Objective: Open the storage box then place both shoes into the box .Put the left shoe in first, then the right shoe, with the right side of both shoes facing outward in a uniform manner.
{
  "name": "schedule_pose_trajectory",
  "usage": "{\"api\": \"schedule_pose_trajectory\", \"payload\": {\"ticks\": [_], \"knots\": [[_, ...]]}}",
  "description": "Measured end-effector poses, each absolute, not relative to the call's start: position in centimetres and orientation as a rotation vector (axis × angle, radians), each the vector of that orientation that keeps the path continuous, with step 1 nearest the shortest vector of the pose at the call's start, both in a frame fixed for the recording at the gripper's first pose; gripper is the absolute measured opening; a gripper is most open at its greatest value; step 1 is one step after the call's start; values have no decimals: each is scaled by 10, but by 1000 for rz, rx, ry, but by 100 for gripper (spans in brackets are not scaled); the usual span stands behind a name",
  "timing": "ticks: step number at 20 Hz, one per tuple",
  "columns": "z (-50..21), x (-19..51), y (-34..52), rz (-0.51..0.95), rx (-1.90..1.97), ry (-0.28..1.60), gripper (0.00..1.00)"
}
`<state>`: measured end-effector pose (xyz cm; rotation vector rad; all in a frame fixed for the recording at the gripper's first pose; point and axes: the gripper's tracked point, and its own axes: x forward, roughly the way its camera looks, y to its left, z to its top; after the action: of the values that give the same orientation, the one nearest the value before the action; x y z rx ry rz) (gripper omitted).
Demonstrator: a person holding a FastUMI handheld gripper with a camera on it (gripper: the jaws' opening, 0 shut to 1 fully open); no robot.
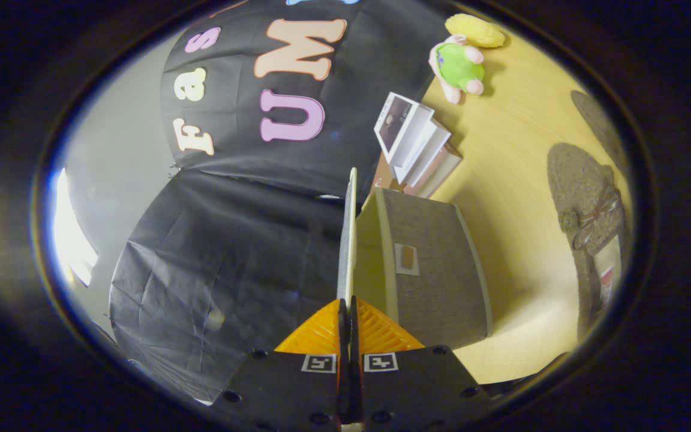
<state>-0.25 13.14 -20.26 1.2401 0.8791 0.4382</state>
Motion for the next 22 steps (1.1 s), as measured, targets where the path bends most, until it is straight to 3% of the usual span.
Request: {"api": "schedule_pose_trajectory", "payload": {"ticks": [16, 22], "knots": [[-93, 10, 245, 680, 1144, 826, 3], [-79, 10, 306, 757, 1048, 819, 9]]}}
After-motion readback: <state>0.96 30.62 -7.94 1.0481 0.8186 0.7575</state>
